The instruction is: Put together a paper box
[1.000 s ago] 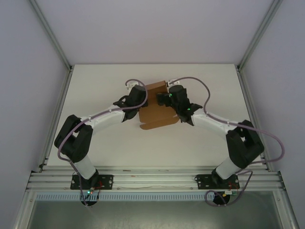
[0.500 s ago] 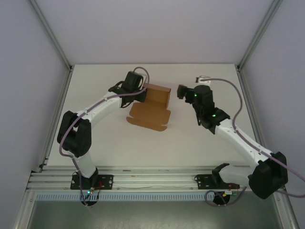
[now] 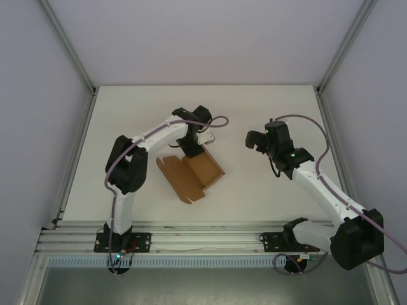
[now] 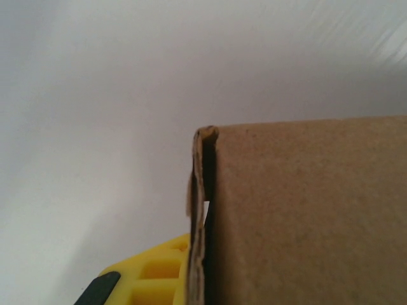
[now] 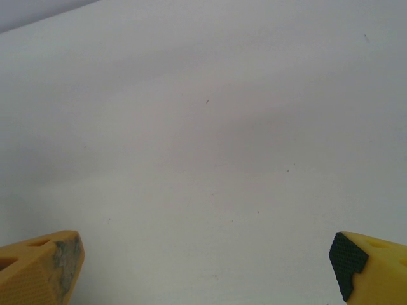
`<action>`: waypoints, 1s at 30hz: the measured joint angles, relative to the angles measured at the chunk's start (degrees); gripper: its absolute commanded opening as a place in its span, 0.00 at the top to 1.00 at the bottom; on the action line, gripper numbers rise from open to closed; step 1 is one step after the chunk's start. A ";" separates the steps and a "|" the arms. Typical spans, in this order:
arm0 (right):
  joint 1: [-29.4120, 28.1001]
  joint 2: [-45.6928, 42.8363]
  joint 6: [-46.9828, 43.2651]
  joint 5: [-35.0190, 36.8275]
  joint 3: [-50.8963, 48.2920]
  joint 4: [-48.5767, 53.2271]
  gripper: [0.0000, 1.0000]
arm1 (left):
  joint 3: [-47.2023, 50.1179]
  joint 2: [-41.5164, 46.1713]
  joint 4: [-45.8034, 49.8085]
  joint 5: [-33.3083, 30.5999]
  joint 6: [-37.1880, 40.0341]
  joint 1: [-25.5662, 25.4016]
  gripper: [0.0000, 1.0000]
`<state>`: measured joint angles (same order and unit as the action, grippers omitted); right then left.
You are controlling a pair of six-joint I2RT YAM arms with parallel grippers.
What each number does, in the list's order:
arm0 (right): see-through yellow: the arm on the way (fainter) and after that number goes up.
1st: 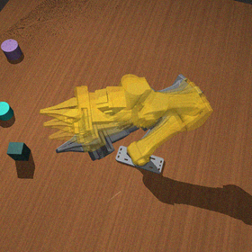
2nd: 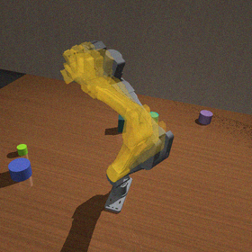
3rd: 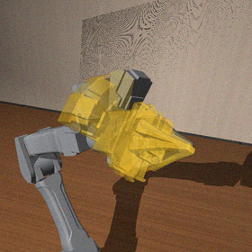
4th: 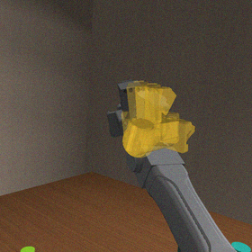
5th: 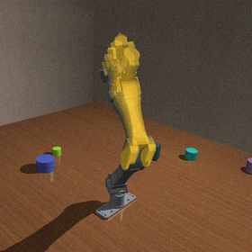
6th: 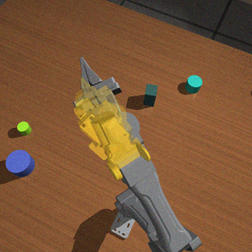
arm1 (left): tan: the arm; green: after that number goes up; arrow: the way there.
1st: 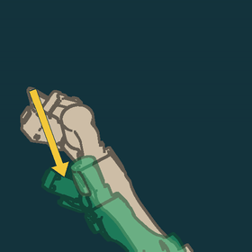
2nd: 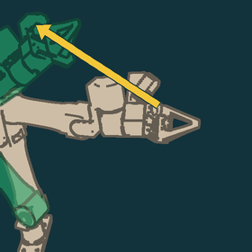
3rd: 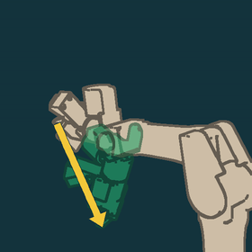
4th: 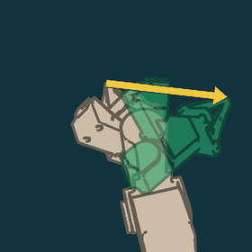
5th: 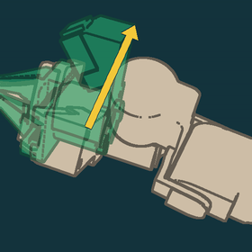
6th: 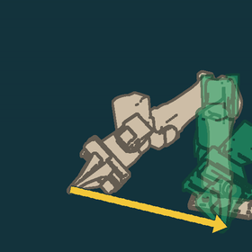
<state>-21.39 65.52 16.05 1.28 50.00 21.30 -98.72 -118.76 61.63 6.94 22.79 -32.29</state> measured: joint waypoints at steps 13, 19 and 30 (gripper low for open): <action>1.03 1.53 0.04 -1.36 -1.16 0.15 0.01 | -9.05 -14.14 0.24 -22.69 -3.98 -5.16 1.00; 1.49 1.64 0.33 -1.77 -1.36 0.07 0.01 | -9.14 -16.11 -0.96 -28.89 -4.74 -6.58 1.00; 1.86 3.08 -0.68 -2.89 -1.38 0.13 0.00 | -7.76 -10.91 -7.76 -23.30 -2.25 -5.90 0.12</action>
<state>-19.53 68.60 15.38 -1.61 48.62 21.43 -106.48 -129.67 53.87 -16.36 20.53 -38.20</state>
